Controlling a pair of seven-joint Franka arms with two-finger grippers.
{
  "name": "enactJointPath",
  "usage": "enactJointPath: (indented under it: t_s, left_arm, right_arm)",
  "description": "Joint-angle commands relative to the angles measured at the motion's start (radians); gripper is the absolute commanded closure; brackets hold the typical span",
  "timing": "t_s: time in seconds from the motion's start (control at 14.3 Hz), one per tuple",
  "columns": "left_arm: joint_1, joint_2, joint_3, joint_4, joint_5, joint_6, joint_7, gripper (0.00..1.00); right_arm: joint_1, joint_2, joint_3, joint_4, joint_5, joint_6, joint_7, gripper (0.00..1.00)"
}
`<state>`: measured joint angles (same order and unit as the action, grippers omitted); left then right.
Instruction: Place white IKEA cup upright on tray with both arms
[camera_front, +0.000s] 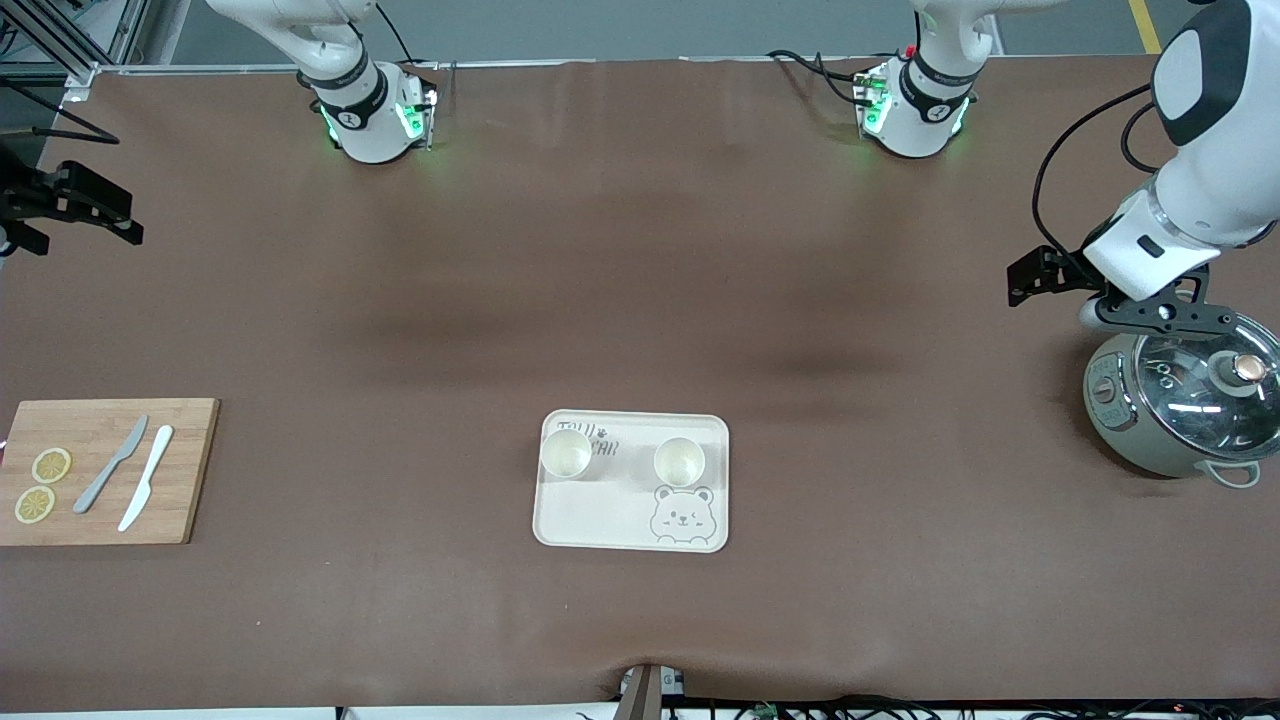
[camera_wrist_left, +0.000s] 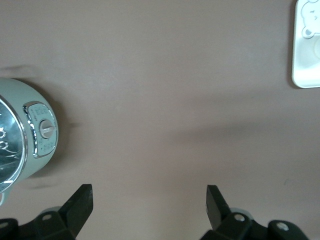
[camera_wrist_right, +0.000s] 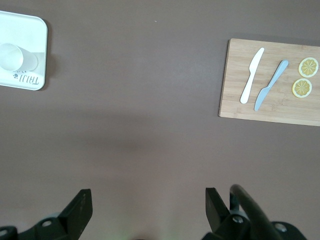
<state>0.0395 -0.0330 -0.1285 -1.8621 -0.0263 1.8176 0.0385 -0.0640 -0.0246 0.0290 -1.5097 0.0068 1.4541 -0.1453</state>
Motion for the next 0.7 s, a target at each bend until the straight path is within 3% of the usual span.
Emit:
enactJointPath:
  t_s: [0.0, 0.63]
  left_arm:
    - [0.000, -0.018, -0.009, -0.003, -0.014, 0.009, 0.011, 0.00]
    - [0.003, -0.016, -0.016, 0.015, -0.014, 0.006, -0.003, 0.00]
  right_arm:
    - [-0.019, -0.017, 0.011, -0.015, 0.016, 0.009, -0.013, 0.00]
    - [-0.028, -0.017, 0.011, -0.017, 0.016, 0.006, -0.013, 0.00]
